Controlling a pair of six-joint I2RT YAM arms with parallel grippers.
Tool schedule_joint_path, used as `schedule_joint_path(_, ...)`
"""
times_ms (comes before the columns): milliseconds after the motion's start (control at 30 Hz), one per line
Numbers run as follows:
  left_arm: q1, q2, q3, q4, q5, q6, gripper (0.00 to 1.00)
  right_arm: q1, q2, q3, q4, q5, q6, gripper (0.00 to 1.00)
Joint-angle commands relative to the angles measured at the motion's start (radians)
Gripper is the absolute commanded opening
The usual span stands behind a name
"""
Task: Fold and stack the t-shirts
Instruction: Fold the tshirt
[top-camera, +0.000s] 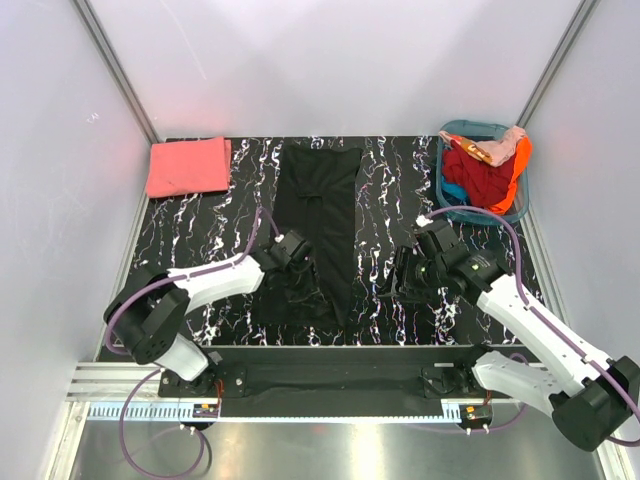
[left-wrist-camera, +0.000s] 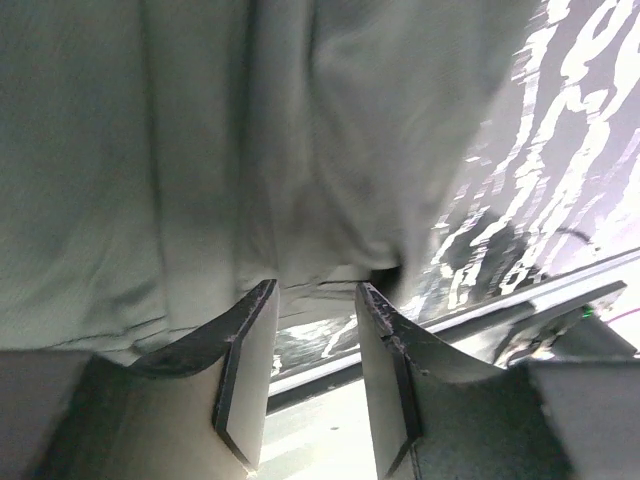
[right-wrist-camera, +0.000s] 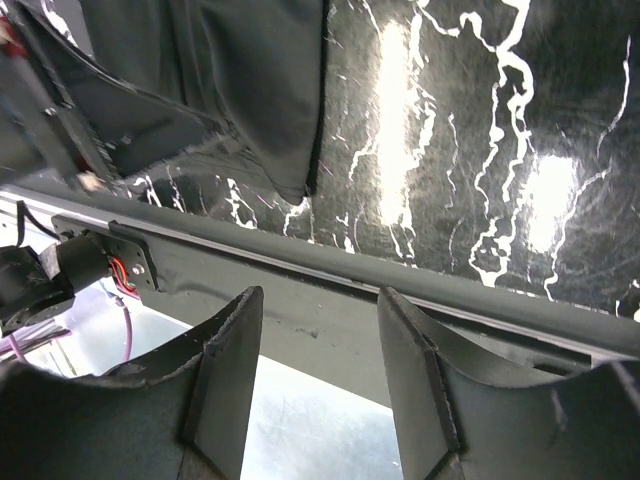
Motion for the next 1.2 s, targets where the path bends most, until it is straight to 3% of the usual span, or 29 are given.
schedule_joint_path(0, -0.002, 0.015, 0.063, 0.015, -0.054, -0.021, 0.41, 0.007, -0.027, -0.021, -0.018, -0.009, 0.02, 0.57)
schedule_joint_path(400, -0.01, 0.103, 0.115, -0.044, -0.068, -0.032, 0.43, 0.007, -0.023, -0.01, -0.01, -0.009, 0.004, 0.57)
schedule_joint_path(500, -0.01, 0.115, 0.123, -0.041, -0.065, -0.026, 0.32, 0.007, -0.029, -0.023, -0.007, -0.009, 0.009, 0.57)
schedule_joint_path(667, -0.01, 0.146, 0.14, -0.039, -0.054, -0.009, 0.25, 0.007, -0.032, -0.027, -0.008, -0.009, 0.012, 0.57)
schedule_joint_path(833, -0.01, 0.138, 0.154, -0.053, -0.051, 0.022, 0.03, 0.007, -0.035, -0.035, -0.012, -0.004, 0.014, 0.57)
schedule_joint_path(1167, -0.014, -0.04, 0.108, -0.113, -0.063, 0.12, 0.08, 0.008, 0.043, -0.067, 0.068, -0.056, -0.011, 0.57)
